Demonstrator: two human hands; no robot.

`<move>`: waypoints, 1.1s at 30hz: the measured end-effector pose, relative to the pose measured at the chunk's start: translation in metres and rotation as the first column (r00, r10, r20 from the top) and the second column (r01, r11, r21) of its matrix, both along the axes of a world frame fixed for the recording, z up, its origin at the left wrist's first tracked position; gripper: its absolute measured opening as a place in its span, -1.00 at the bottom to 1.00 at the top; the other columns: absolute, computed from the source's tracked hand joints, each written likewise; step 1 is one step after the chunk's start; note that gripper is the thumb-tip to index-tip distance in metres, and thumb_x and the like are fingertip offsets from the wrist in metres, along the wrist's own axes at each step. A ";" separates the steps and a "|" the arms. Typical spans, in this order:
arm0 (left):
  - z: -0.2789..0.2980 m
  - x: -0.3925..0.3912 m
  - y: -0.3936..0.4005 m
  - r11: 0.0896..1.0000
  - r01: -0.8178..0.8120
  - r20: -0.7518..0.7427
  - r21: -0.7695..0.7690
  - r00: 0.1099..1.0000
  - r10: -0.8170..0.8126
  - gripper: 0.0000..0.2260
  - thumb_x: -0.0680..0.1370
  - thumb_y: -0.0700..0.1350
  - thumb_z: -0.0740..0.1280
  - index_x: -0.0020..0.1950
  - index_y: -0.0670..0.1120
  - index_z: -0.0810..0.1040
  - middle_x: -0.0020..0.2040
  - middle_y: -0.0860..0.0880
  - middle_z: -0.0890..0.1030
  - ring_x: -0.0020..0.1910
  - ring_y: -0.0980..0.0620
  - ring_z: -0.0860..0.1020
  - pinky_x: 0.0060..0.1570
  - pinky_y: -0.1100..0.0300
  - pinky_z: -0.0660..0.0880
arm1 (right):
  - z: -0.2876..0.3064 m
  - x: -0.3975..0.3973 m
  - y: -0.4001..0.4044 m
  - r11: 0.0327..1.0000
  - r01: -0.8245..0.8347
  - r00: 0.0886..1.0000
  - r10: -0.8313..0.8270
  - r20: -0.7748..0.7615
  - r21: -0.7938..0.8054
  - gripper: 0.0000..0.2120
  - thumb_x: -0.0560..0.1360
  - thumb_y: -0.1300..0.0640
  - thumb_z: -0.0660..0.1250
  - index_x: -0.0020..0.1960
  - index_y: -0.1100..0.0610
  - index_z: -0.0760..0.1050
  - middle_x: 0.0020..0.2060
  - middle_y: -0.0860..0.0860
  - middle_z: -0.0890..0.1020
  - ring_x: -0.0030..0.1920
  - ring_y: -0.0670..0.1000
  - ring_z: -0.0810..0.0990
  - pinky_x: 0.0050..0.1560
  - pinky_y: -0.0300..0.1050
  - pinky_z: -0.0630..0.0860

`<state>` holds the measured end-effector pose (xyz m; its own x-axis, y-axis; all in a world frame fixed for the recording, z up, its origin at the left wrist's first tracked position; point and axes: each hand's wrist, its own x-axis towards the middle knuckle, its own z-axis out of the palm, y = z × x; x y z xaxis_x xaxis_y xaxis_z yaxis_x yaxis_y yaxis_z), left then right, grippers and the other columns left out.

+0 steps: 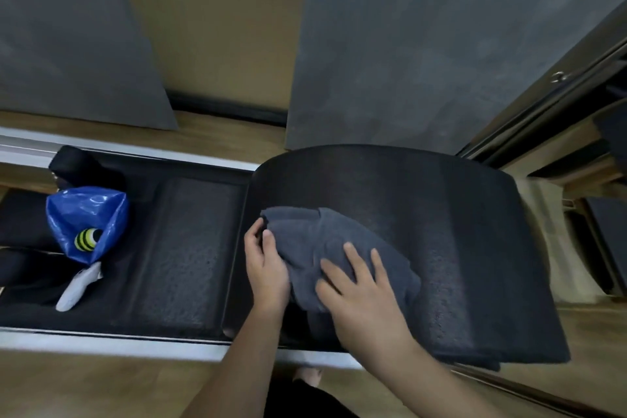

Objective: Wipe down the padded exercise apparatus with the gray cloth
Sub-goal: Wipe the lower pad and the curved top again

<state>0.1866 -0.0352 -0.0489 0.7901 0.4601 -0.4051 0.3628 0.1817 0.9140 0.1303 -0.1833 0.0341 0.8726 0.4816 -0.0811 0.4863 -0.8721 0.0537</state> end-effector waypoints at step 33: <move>0.052 0.036 -0.021 0.937 0.137 -0.038 0.322 0.991 -0.132 -0.64 0.67 0.01 0.19 0.43 -0.09 0.42 0.42 -0.06 0.40 0.38 -0.05 0.43 0.31 0.14 0.33 | 0.010 0.014 -0.090 0.967 -0.006 1.000 0.003 0.010 0.254 -0.65 0.35 0.11 0.19 0.07 0.03 0.60 0.21 0.00 0.65 0.23 0.23 0.61 0.16 0.24 0.58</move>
